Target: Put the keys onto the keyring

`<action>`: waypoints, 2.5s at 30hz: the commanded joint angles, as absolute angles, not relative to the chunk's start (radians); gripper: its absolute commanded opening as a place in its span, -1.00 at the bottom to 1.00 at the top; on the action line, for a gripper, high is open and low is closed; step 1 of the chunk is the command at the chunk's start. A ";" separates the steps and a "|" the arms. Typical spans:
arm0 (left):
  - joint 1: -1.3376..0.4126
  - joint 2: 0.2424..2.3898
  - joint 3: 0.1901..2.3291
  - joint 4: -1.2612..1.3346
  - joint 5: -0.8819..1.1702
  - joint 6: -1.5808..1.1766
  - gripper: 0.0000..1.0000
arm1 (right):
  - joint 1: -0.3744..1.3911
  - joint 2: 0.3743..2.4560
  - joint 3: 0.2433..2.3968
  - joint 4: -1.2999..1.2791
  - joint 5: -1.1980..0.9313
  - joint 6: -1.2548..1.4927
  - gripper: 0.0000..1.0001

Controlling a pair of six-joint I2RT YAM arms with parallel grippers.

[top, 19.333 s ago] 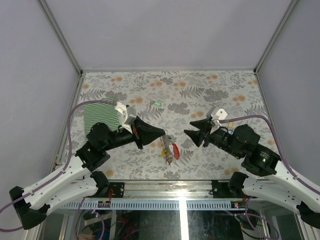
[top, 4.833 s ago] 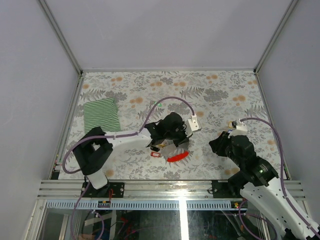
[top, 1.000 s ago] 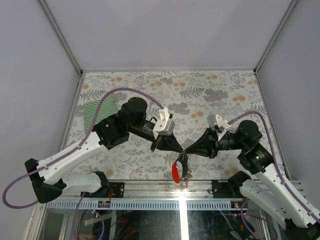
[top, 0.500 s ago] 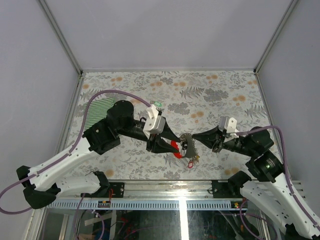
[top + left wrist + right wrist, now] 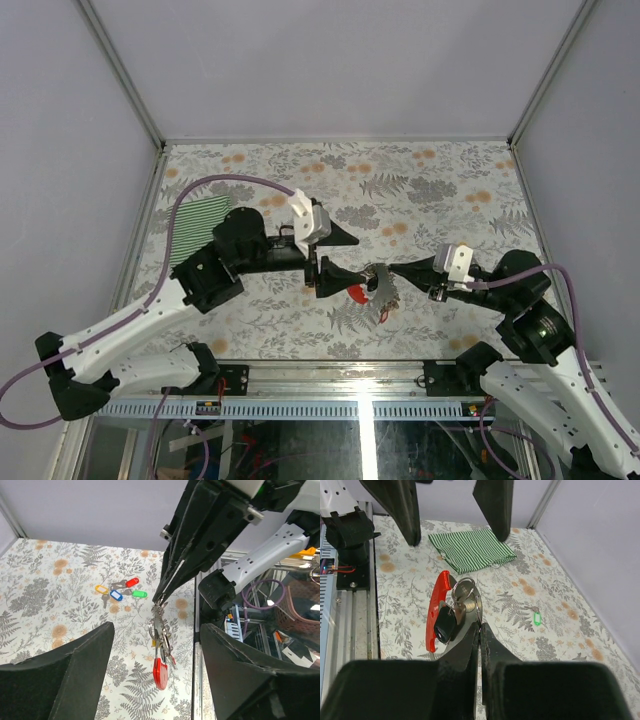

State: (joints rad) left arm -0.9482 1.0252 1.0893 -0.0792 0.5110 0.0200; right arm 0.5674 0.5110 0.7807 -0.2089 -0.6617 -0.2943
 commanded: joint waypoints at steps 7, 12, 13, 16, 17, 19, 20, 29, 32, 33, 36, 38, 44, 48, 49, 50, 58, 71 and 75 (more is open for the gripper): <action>-0.969 1.145 1.149 -0.011 0.478 0.031 0.31 | 0.564 0.540 0.846 -0.157 -0.654 -0.329 -1.00; -0.972 1.177 1.161 -0.018 0.474 0.039 -0.01 | 0.565 0.540 0.845 -0.154 -0.663 -0.323 -1.00; -0.971 1.183 1.163 -0.018 0.475 0.040 -0.07 | 0.565 0.540 0.844 -0.154 -0.663 -0.323 -1.00; -0.975 1.202 1.171 -0.017 0.480 0.038 -0.22 | 0.564 0.542 0.842 -0.152 -0.668 -0.323 -1.00; -0.976 1.208 1.174 -0.017 0.479 0.040 -0.26 | 0.564 0.543 0.844 -0.153 -0.670 -0.322 -1.00; -0.978 1.216 1.176 -0.017 0.478 0.043 -0.30 | 0.565 0.543 0.842 -0.150 -0.670 -0.321 -1.00; -0.978 1.218 1.176 -0.018 0.478 0.045 -0.32 | 0.564 0.542 0.841 -0.149 -0.670 -0.321 -1.00; -0.982 1.244 1.187 -0.030 0.476 0.051 -0.63 | 0.564 0.543 0.841 -0.146 -0.680 -0.320 -1.00; -0.984 1.251 1.194 -0.043 0.486 0.058 -0.78 | 0.565 0.541 0.840 -0.145 -0.681 -0.320 -1.00; -0.985 1.253 1.197 -0.050 0.490 0.060 -0.82 | 0.565 0.539 0.841 -0.145 -0.681 -0.319 -1.00; -0.986 1.255 1.203 -0.072 0.498 0.072 -0.98 | 0.564 0.534 0.843 -0.146 -0.678 -0.318 -1.00; -0.988 1.253 1.204 -0.093 0.500 0.082 -1.00 | 0.564 0.530 0.845 -0.148 -0.678 -0.315 -1.00; -0.990 1.247 1.204 -0.149 0.473 0.106 -1.00 | 0.565 0.520 0.854 -0.158 -0.656 -0.292 -0.70; -0.990 1.217 1.176 -0.130 0.408 0.113 -1.00 | 0.564 0.503 0.879 -0.201 -0.563 -0.229 -0.23; -0.990 1.210 1.169 -0.119 0.389 0.117 -1.00 | 0.564 0.500 0.891 -0.213 -0.531 -0.197 -0.19; -0.992 1.201 1.157 -0.102 0.372 0.121 -1.00 | 0.564 0.499 0.900 -0.223 -0.493 -0.155 -0.17; -1.011 1.147 1.010 0.174 0.078 0.113 -1.00 | 0.564 0.593 1.047 -0.435 -0.209 0.342 -0.15; -1.093 1.091 0.710 0.688 -0.147 0.537 -1.00 | 0.564 0.652 1.016 -0.260 -0.207 0.716 -0.28; -1.098 1.124 0.670 0.838 -0.138 0.623 -1.00 | 0.564 0.698 0.995 -0.227 -0.177 0.828 -0.36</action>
